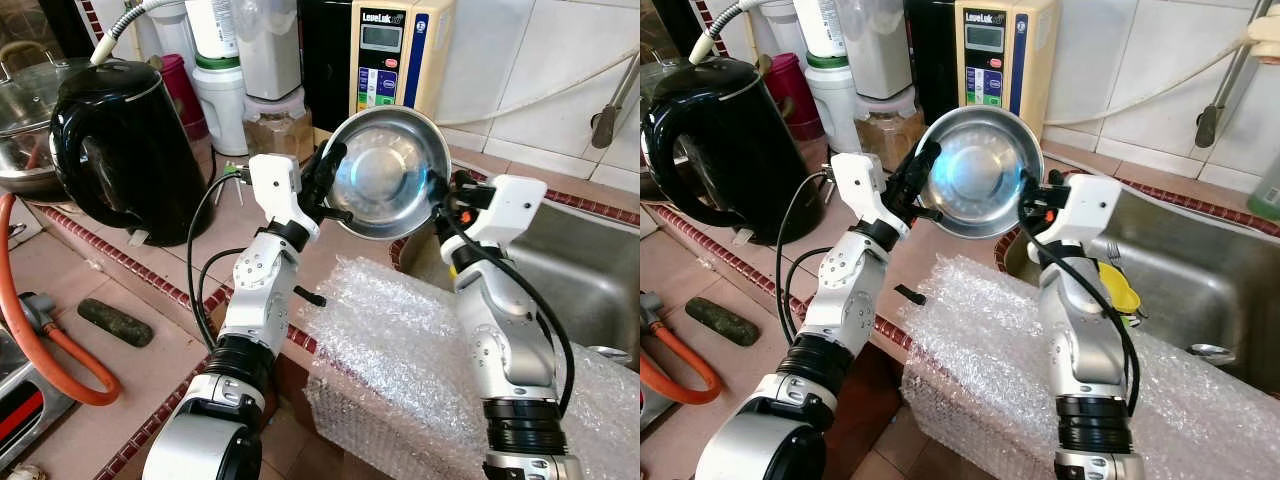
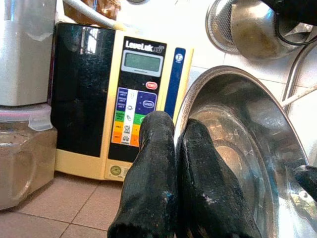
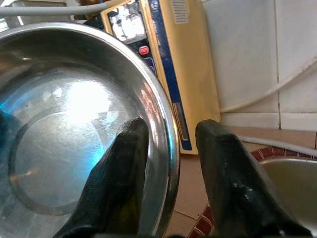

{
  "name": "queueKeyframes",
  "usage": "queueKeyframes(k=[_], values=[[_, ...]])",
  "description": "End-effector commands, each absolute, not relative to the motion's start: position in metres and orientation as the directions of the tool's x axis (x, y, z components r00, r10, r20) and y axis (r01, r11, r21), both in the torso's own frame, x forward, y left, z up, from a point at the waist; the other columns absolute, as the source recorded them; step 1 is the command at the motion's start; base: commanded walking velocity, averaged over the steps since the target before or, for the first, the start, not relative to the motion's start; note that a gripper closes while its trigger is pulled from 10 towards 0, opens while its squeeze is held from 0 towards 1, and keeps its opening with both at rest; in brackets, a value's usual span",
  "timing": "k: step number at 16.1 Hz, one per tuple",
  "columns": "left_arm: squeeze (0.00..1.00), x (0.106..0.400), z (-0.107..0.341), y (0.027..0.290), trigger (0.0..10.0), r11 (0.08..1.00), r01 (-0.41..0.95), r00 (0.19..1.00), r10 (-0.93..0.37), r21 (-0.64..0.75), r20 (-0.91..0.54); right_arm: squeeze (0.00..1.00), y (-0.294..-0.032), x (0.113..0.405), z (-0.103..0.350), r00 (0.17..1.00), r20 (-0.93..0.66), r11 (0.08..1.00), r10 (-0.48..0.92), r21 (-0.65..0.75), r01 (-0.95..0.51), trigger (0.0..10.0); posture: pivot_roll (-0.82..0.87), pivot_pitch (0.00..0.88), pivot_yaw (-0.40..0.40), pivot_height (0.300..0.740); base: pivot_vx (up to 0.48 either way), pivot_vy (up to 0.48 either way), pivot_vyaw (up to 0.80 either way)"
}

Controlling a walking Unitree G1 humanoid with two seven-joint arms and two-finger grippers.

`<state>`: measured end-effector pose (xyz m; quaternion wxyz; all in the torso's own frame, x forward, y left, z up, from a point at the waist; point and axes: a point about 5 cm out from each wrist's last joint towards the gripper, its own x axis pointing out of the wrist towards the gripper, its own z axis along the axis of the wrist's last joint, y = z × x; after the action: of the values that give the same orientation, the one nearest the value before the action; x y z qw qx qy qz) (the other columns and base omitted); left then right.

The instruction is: Kitchen organization

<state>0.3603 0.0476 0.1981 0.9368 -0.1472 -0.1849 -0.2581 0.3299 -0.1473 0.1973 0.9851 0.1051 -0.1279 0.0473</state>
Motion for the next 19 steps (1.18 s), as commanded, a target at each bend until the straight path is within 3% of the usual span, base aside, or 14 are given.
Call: queueKeyframes(k=[1,16,17,18,19], values=[[0.0,0.356,0.2,0.039,0.0,0.802,0.563,0.782,-0.44,-0.198,0.441,0.0,-0.148,0.33,0.197,0.965,0.256,0.971,0.064,0.206,-0.119,0.0,-0.06,0.0,0.068,0.74,0.0,0.0,0.0],[0.0,0.351,0.201,0.029,0.0,0.764,0.625,0.738,-0.513,-0.159,0.439,0.0,-0.157,0.329,0.186,0.98,0.199,0.944,-0.004,0.323,-0.062,0.0,-0.06,0.0,0.069,0.74,0.0,0.0,0.0],[0.0,0.35,0.201,0.026,4.5,0.757,0.638,0.728,-0.532,-0.143,0.431,0.0,-0.157,0.329,0.186,0.98,0.198,0.944,-0.005,0.323,-0.06,0.0,-0.06,0.0,0.068,0.74,0.0,0.0,0.0],[0.0,0.347,0.201,0.021,10.0,0.734,0.666,0.706,-0.561,-0.136,0.433,0.0,-0.158,0.33,0.186,0.981,0.195,0.943,-0.012,0.329,-0.054,0.0,-0.06,0.0,0.067,0.74,0.0,0.0,0.0],[0.37,0.345,0.201,0.019,10.0,0.726,0.675,0.697,-0.57,-0.131,0.435,0.0,-0.159,0.33,0.185,0.981,0.191,0.94,-0.025,0.339,-0.042,0.0,-0.06,0.0,0.065,0.74,0.0,0.0,0.0]])
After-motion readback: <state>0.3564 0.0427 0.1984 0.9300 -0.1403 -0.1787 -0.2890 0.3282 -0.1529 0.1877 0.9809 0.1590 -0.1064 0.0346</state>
